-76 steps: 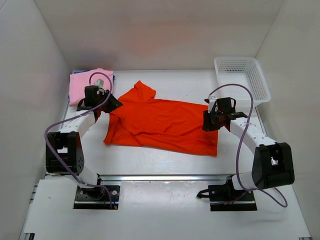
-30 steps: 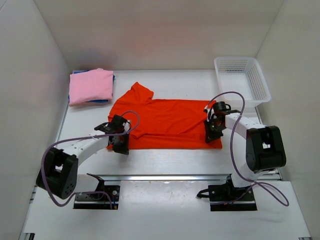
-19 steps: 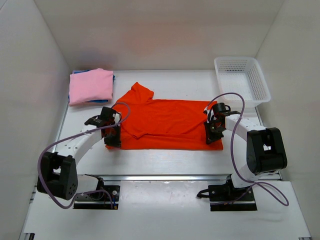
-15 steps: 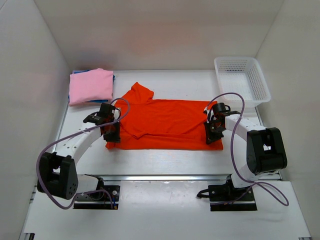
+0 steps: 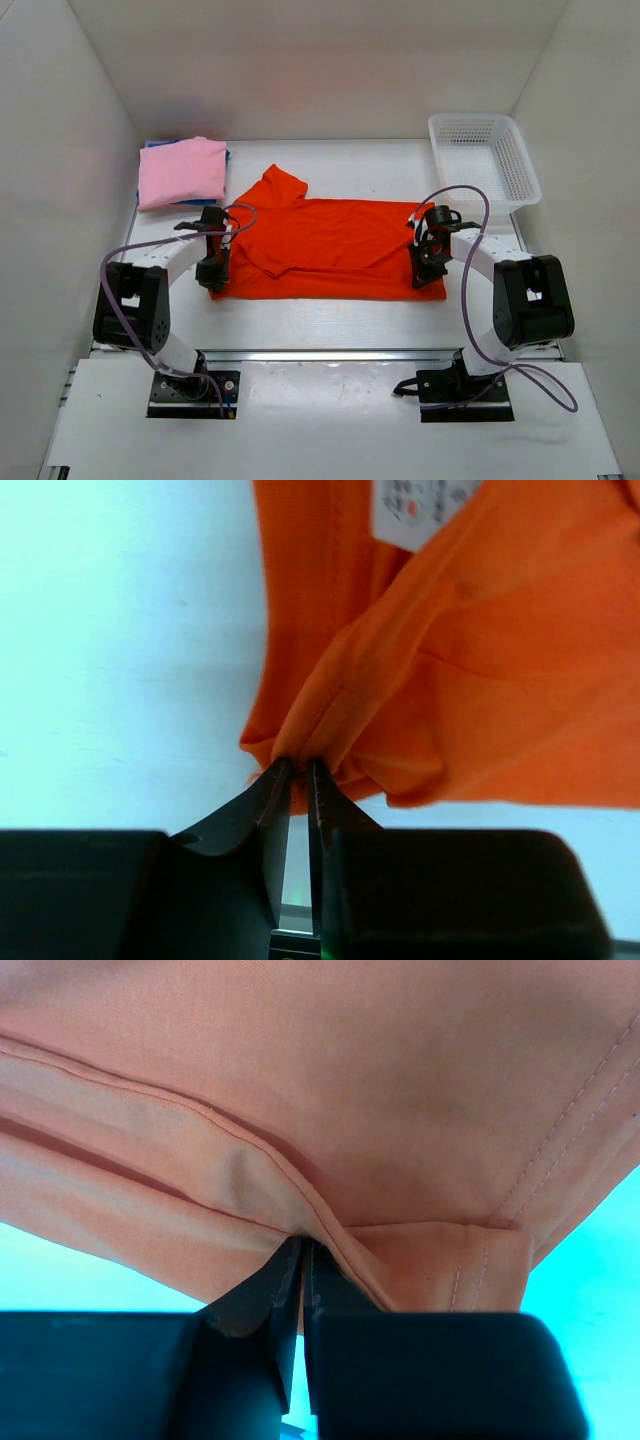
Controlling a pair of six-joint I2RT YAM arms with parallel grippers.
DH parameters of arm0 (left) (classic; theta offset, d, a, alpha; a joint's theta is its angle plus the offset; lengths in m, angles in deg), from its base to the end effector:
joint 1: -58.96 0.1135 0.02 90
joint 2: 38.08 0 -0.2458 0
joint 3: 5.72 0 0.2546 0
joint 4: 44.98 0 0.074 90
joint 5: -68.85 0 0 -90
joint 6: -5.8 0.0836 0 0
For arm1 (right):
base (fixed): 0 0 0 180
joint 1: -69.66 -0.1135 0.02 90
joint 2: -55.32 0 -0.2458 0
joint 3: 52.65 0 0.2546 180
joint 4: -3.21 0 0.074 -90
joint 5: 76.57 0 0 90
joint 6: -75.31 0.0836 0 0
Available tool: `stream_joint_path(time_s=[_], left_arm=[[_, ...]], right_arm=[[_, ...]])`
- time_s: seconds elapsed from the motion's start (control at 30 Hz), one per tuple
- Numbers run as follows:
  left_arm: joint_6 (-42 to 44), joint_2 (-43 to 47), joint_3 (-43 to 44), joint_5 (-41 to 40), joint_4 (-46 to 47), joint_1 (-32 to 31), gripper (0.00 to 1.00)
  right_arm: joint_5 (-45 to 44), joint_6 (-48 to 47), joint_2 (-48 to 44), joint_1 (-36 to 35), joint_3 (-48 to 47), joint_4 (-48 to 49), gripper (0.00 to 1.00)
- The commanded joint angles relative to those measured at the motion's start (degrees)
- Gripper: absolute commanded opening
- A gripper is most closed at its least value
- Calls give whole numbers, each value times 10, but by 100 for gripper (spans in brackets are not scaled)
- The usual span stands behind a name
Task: Fold and stack the t-shirts
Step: Fold the flattened tshirt in 1/3 of the way, then grap the side of the flattened tshirt furthest away from the robot with both arms
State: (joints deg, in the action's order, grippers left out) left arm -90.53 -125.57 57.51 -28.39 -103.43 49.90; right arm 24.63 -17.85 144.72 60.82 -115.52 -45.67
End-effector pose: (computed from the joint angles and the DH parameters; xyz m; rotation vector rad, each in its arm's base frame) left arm 0.2597 -0.0307 0.0988 0.0593 2.9939 0.1622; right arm 0.2786 0.0598 0.0946 -0.3373 2.8627 0.3005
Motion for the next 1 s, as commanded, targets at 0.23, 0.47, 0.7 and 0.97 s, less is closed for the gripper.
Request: stream_joint_path(time_s=[0.23,0.47,0.7,0.97], left_arm=[[49,-40,46,-152,28,7,14],[40,52,56,-201,31,1,16],[19,188,66,-79,-5,-49,15],[-54,101,21,-24,46,-109,13]], right_arm=[[-42,-10,11,15,16,-31,4],[-80,1,-2,32,4,-29,3],[-80,13,-63,-6,-20,-29,5],[-57,81,-78,-25,-34,-5,23]])
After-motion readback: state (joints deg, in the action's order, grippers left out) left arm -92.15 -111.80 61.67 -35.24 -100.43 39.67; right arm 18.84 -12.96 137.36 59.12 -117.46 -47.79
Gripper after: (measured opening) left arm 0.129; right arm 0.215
